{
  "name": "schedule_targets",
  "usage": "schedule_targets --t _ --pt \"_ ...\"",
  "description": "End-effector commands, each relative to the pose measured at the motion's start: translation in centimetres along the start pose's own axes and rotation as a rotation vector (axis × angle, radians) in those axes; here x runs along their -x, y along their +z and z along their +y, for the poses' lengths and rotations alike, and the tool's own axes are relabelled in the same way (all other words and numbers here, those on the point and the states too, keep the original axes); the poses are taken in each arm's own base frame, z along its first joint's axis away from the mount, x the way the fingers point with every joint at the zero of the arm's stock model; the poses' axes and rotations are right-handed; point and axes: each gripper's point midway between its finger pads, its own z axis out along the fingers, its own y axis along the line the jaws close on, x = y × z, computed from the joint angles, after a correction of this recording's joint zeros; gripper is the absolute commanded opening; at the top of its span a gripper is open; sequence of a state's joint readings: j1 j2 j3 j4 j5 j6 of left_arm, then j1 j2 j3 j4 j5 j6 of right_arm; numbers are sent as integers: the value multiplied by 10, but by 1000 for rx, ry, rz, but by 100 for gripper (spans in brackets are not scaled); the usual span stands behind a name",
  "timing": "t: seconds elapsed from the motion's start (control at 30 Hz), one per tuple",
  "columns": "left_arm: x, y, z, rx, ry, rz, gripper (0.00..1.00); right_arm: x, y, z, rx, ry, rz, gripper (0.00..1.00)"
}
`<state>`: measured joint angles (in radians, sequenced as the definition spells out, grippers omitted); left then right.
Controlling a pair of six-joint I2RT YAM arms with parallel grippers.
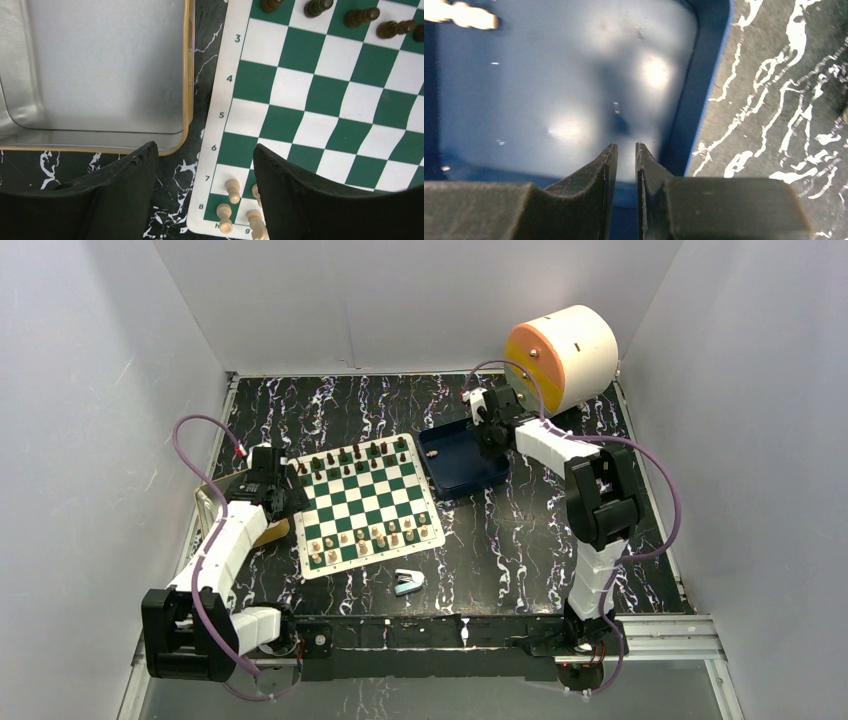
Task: Set up the chess pieces on the board
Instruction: Adjust the storage box at the center of the board.
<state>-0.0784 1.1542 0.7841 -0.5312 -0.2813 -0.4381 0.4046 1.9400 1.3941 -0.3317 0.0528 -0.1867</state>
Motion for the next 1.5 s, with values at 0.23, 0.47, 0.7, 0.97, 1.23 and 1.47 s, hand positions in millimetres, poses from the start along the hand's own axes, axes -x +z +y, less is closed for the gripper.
schedule_targets --t 0.23,0.47,0.7,0.97,1.23,1.47 --pt "19 23 -1 4 27 -17 67 68 -27 54 343 -136 -278 31" --pt "10 25 -4 -15 40 28 65 74 -25 64 412 -191 -305 34" --pt "-6 23 -3 -27 41 85 63 80 -23 71 462 -295 -363 41" --pt "-25 19 4 -9 28 135 62 86 -20 73 479 -304 -376 41" --pt "-32 19 2 -23 1 154 60 81 -16 82 539 -401 -401 43" --pt "-16 14 0 -26 -6 106 64 82 -8 90 585 -508 -454 48"
